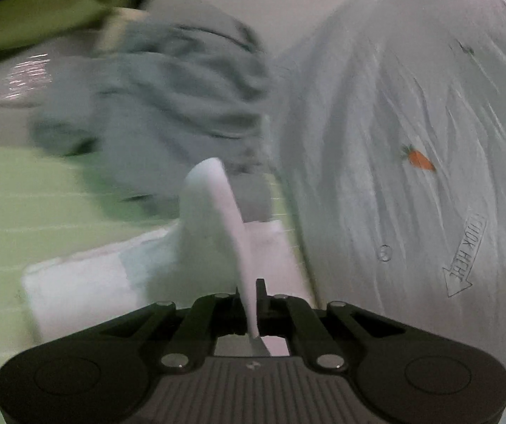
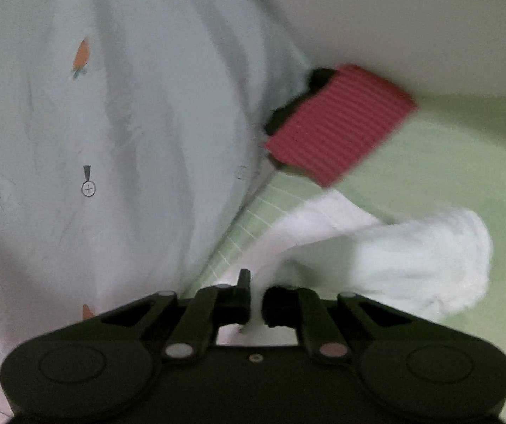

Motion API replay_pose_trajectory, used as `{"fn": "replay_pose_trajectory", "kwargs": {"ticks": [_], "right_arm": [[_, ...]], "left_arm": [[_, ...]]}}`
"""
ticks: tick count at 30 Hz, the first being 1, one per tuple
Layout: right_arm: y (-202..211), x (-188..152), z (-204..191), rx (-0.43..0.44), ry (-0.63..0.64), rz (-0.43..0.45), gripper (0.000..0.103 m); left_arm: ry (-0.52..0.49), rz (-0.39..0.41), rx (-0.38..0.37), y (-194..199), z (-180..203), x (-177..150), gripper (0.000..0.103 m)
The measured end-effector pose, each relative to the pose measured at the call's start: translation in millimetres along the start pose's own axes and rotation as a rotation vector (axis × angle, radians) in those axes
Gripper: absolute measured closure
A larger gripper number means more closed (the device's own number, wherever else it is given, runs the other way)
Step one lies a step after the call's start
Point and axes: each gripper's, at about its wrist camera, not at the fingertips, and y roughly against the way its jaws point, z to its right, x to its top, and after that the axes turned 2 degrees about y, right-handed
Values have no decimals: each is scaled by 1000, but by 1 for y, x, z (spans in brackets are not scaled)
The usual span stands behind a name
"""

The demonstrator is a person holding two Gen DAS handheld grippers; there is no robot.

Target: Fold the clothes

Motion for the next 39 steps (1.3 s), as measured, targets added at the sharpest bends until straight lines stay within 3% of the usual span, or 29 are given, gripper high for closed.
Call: {"fn": "replay_pose_trajectory", "kwargs": {"ticks": [4, 5, 6, 7, 8, 9, 11, 12, 15, 18, 21, 23, 30, 32, 33, 34, 35, 36, 37, 39], "right_arm": [[-88, 36, -65, 17, 83, -14, 95], [-122, 44, -85, 12, 108, -24, 92], [-149, 46, -95, -10, 113, -48, 77], [-175, 49, -105, -32, 117, -72, 61], [-190, 47, -108, -66, 80, -82, 59], [-197, 43, -108, -80, 52, -81, 55], [-193, 22, -106, -118, 67, -69, 35], [-187, 10, -104, -150, 91, -62, 25], [-169, -31, -92, -286, 176, -84, 25], [-144, -66, -79, -403, 200, -93, 25], [-124, -87, -74, -431, 174, -75, 18], [-128, -96, -71, -431, 150, -108, 18], [-149, -114, -63, -417, 80, -200, 18], [-151, -118, -61, -396, 63, -215, 20], [-152, -119, -60, -376, 56, -221, 36], [-153, -119, -58, -356, 48, -227, 64], [-152, -119, -57, -345, 50, -231, 74], [-151, -118, -56, -333, 52, -234, 87], [-148, -116, -54, -324, 63, -228, 93], [-139, -113, -49, -293, 72, -215, 96]], "left_arm": [[-55, -31, -69, -94, 74, 13, 97], [-77, -40, -70, -117, 90, 14, 82], [-103, -48, -46, -134, 103, 12, 71], [-126, -58, -1, -150, 112, 9, 47], [-147, -62, 40, -158, 115, 5, 33], [-167, -56, 66, -161, 113, 0, 31], [-247, -59, 132, -159, 98, -13, 24], [-295, -68, 179, -157, 88, -19, 23], [-420, -92, 370, -145, 46, -39, 23], [-451, -123, 458, -133, 12, -51, 23], [-397, -171, 452, -131, -6, -57, 23], [-365, -195, 446, -133, -11, -62, 22], [-417, -178, 424, -143, -6, -71, 25], [-421, -152, 430, -142, -6, -72, 47], [-421, -147, 432, -141, -7, -71, 54], [-422, -142, 433, -139, -8, -70, 70], [-423, -137, 435, -138, -9, -69, 84], [-413, -135, 427, -136, -11, -67, 84], [-391, -136, 410, -133, -15, -65, 86], [-372, -142, 390, -127, -20, -63, 89]]}}
